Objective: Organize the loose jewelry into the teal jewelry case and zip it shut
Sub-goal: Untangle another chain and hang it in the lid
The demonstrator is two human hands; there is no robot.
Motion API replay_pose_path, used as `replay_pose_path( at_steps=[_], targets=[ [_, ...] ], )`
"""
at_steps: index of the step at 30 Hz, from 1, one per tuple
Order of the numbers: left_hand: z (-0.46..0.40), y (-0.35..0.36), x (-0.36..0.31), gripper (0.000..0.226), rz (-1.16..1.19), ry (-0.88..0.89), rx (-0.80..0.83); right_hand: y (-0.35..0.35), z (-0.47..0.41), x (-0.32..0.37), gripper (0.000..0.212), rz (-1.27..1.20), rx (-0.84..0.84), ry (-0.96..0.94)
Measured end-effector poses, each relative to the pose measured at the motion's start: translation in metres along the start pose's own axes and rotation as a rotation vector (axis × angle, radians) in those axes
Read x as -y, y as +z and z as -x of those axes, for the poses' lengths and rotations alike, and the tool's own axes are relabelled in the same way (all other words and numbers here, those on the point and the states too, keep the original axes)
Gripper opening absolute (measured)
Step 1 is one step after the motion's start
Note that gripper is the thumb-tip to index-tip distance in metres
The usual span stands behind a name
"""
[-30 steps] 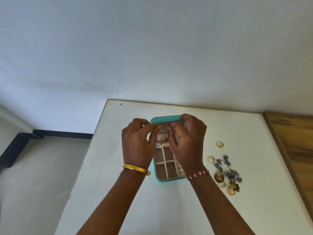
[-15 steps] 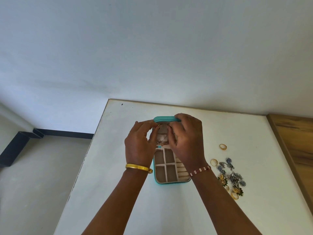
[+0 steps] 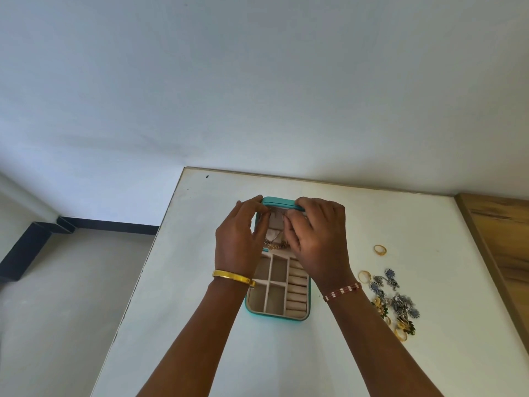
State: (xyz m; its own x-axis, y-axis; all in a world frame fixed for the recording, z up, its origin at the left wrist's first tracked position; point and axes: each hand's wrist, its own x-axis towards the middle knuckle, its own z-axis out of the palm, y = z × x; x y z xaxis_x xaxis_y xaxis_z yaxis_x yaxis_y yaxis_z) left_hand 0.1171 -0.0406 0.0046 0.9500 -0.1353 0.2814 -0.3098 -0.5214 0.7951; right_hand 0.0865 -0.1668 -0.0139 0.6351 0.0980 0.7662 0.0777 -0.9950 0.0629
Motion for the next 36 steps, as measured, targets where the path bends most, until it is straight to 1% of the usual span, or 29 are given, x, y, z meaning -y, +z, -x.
replay_pose_path(
  at_steps=[4,8,11,14,17,23,26,28,31,33,36],
  targets=[
    [-0.004,0.000,0.001,0.008,0.000,0.028,-0.026,-0.001,-0.001,0.001,0.015,-0.005,0.003,0.003],
    [-0.007,0.002,0.004,0.006,-0.012,0.042,-0.046,-0.002,-0.001,0.001,0.016,0.017,0.008,-0.015],
    [-0.008,0.003,0.004,0.012,0.037,-0.002,-0.059,0.000,-0.001,0.001,0.018,0.044,0.001,-0.014],
    [-0.009,0.003,0.004,0.026,0.133,-0.047,-0.041,0.001,0.000,0.004,0.020,0.044,-0.009,0.005],
    [-0.009,0.002,0.003,0.038,0.159,-0.038,-0.026,0.002,0.002,0.008,0.017,0.062,-0.005,0.019],
    [-0.009,0.001,0.006,0.030,0.158,-0.012,-0.025,0.003,0.007,0.011,0.011,0.125,0.018,0.033],
    [-0.008,0.000,0.005,0.030,0.176,-0.016,-0.022,0.003,0.013,0.009,0.014,0.122,0.043,0.025],
    [-0.008,0.000,0.005,0.030,0.188,-0.020,-0.026,0.002,0.017,0.008,0.018,0.059,0.065,0.041],
    [-0.007,0.000,0.006,0.030,0.210,-0.023,-0.035,-0.002,0.015,0.010,0.022,-0.131,0.056,0.134],
    [-0.006,-0.001,0.008,0.031,0.215,-0.035,-0.032,-0.006,0.012,0.011,0.024,-0.281,0.043,0.255],
    [-0.005,-0.001,0.010,0.034,0.212,-0.034,-0.028,-0.010,0.010,0.012,0.034,-0.513,0.058,0.533]
  ],
)
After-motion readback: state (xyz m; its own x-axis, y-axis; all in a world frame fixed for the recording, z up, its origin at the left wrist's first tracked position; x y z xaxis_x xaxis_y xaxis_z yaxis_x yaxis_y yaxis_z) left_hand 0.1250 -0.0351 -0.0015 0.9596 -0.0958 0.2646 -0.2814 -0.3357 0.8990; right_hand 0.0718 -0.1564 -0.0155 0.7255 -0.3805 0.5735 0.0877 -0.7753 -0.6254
